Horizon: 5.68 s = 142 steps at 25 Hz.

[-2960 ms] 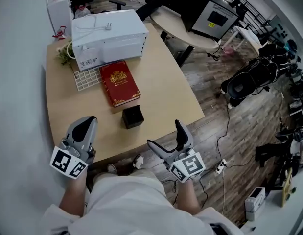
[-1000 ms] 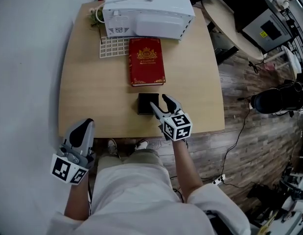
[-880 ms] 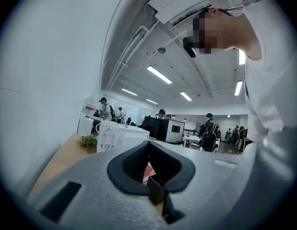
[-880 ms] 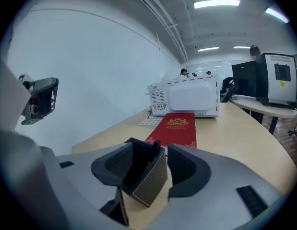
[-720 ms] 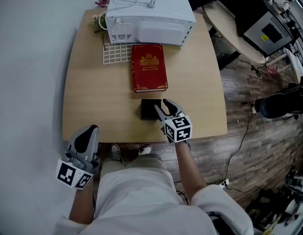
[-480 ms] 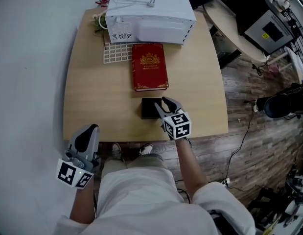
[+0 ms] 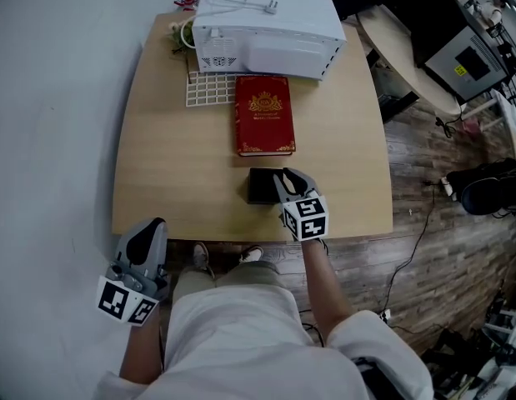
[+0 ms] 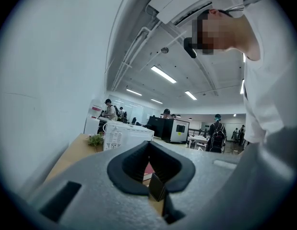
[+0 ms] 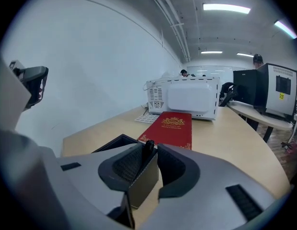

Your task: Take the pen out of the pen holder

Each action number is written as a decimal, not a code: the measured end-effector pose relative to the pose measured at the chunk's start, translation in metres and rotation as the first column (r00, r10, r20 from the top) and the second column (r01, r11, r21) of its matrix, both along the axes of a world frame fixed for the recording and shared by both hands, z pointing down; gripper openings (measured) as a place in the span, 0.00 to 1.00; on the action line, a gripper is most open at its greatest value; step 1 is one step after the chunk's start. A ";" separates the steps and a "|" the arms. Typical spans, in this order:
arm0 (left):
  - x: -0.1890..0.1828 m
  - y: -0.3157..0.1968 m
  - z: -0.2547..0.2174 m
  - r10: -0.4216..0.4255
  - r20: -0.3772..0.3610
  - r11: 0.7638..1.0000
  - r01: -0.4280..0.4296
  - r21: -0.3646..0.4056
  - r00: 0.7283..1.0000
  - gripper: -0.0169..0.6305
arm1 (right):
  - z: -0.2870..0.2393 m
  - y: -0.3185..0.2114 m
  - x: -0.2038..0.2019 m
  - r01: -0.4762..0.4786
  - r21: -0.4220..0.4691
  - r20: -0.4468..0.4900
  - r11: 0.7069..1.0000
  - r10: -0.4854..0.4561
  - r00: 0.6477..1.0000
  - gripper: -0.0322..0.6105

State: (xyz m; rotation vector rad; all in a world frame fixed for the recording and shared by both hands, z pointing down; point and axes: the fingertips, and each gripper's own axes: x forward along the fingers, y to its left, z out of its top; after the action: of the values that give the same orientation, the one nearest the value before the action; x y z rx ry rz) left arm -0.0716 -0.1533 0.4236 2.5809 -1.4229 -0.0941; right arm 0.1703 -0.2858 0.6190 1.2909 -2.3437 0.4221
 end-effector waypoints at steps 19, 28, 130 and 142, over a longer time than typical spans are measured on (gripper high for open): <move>0.007 -0.010 -0.006 0.054 -0.018 0.998 -0.053 0.027 0.998 0.05 | -0.011 -0.002 -0.015 -0.016 0.021 0.049 1.000 0.015 0.999 0.14; 0.004 -0.022 -0.009 0.069 -0.027 0.997 -0.069 0.027 0.997 0.05 | -0.013 -0.001 -0.026 -0.020 0.007 0.069 1.000 0.019 0.997 0.13; -0.091 -0.060 -0.109 0.218 -0.053 0.929 -0.191 0.316 0.974 0.05 | -0.341 0.188 0.059 -0.443 0.548 0.187 0.709 0.413 0.892 0.12; -0.119 -0.065 -0.094 0.218 -0.061 0.935 -0.191 0.298 0.974 0.05 | -0.336 0.194 0.033 -0.474 0.545 0.207 0.692 0.436 0.876 0.12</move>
State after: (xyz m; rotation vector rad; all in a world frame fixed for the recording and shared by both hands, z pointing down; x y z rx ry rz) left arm -0.1909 -0.2179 0.3291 2.8999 -1.1749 -0.4172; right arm 0.2032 -0.0920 0.2827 2.2032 -2.2566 -0.1584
